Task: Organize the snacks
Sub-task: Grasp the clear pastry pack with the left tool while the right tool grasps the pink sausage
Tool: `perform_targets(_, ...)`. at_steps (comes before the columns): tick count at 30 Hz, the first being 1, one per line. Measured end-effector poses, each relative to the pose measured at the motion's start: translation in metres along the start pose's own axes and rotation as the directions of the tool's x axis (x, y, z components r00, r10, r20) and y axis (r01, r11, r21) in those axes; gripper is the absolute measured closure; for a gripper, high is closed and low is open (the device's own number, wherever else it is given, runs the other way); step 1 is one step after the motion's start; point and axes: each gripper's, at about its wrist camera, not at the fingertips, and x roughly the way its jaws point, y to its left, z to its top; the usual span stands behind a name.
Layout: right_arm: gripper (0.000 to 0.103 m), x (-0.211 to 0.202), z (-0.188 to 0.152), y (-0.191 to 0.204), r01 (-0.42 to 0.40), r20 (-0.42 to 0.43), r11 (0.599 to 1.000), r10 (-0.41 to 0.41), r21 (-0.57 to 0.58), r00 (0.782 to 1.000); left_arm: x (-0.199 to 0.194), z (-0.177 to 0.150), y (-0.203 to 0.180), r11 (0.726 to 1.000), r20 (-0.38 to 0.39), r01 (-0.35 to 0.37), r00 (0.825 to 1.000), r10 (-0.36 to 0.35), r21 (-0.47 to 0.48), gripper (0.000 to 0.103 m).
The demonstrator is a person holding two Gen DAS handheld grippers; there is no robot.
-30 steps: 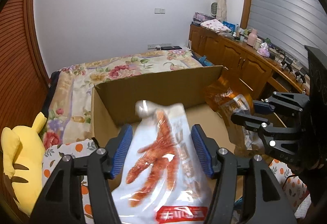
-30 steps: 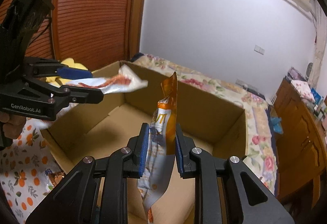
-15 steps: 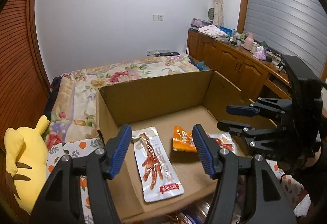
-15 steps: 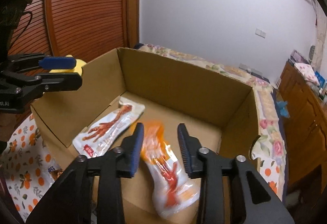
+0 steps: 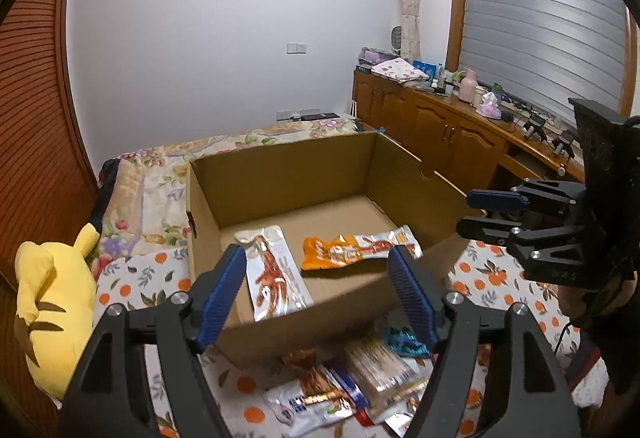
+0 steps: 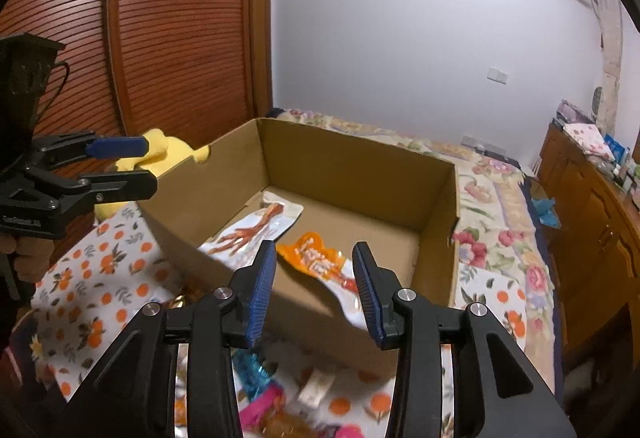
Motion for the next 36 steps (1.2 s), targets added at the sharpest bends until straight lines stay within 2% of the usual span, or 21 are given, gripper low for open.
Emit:
perform_targets(6,0.059,-0.018,-0.021,0.008,-0.019,-0.011,1.0,0.019,0.014,1.0,0.0,-0.022,-0.016,1.0,-0.03,0.021,0.999,-0.021,0.001,0.029)
perform_targets(15,0.058,-0.019,-0.065,0.009,-0.015,-0.088,0.999,0.019,0.052,0.996,0.014,-0.052,-0.036,0.998,-0.082,0.051,0.995,-0.049,0.023,0.029)
perform_targets(26,0.058,-0.001,-0.104,0.011,-0.032,-0.181,0.996,0.048,0.088,0.982,0.037,-0.078,-0.045,0.997,-0.158,0.079,0.984,-0.078,-0.004,0.029)
perform_targets(36,0.054,0.022,-0.117,0.012,-0.06,-0.246,0.994,0.081,0.089,0.966,0.052,-0.086,-0.045,0.997,-0.191,0.082,0.978,-0.083,-0.016,0.029)
